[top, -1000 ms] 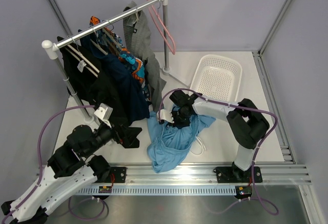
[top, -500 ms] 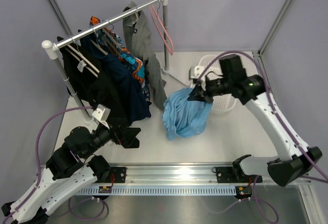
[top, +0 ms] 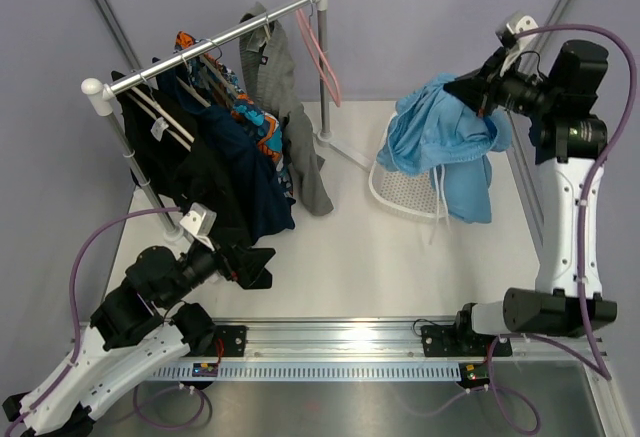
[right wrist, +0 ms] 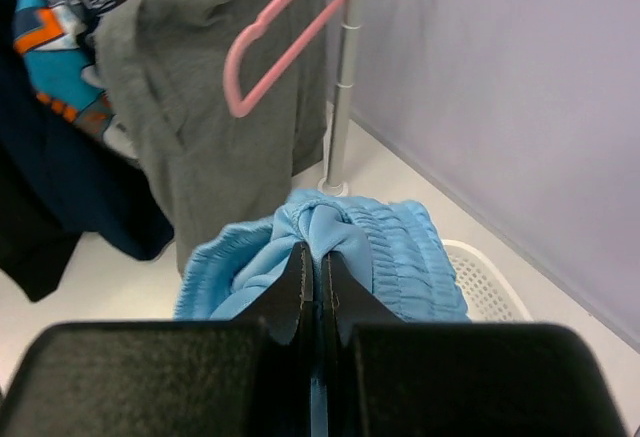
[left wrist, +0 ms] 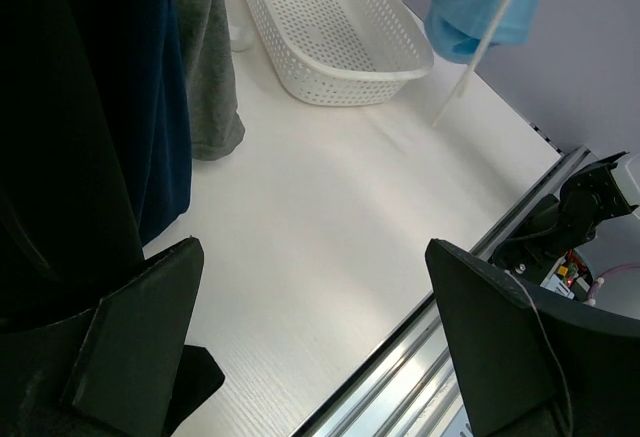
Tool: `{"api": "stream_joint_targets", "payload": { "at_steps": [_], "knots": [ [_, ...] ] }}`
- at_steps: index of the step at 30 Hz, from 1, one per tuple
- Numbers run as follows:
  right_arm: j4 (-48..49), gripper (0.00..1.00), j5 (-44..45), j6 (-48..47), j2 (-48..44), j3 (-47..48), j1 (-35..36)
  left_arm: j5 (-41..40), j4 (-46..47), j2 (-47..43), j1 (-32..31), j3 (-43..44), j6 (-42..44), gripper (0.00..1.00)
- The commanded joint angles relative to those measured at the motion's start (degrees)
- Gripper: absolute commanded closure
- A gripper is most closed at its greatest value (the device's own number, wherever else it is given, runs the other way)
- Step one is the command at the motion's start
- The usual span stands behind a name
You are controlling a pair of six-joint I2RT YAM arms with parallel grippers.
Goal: Remove the shorts from the hanger
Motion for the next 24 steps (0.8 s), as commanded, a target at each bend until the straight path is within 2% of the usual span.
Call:
{"api": "stream_joint_targets", "payload": {
  "at_steps": [1,6,12,17,24],
  "knots": [
    [9.73,1.0,2.03,6.63,7.08,3.66,-0.46,0.06,4.09,1.18,-0.13,1.09,1.26,0.01],
    [17.3,1.0,4.05,16.11,15.33,4.28,-0.38,0.33,4.0,2.77,-0.13,2.23,1.18,0.01],
    [23.72,1.0,11.14,25.52,18.52,4.64,-0.38,0.07,3.3,1.89,-0.13,2.14,0.21,0.01],
    [31.11,1.0,20.92,28.97,15.27,-4.58,-0.38,-0.11,2.95,1.19,-0.21,1.97,-0.06,0.01],
    [33.13,1.0,21.19,23.78,6.05,-21.89,-3.88,-0.46,1.28,-0.04,-0.13,2.14,-0.14,0.01]
  ]
}}
